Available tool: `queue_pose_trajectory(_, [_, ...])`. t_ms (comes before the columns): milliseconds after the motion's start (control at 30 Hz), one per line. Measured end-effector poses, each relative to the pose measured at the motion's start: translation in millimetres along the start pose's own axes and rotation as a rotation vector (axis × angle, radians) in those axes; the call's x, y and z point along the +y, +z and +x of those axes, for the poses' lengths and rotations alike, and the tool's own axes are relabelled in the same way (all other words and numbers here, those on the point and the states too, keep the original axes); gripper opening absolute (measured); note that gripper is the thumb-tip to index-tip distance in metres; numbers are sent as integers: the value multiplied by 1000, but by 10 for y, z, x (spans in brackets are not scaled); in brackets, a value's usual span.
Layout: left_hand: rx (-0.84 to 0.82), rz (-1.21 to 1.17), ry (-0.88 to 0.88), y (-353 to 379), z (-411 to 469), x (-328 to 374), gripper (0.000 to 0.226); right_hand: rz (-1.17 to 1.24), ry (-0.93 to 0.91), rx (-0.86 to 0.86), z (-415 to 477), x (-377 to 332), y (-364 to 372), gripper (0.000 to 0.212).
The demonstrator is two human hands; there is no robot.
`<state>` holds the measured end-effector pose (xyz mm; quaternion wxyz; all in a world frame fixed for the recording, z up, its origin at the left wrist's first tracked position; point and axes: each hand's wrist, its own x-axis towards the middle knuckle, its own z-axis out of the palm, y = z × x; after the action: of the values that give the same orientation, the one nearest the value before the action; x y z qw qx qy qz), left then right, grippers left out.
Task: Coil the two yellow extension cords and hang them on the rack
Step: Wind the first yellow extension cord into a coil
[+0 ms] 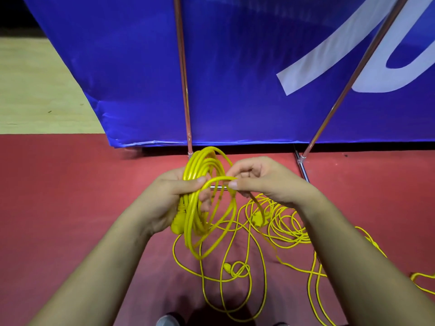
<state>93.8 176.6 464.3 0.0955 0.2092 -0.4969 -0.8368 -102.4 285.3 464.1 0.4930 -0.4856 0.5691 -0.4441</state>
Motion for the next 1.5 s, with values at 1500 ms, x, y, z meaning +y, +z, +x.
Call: queue_pose_trajectory(1500, [-59,-4,-288,-178,-24,28,43,-250,-103,295,8,40,-39,9])
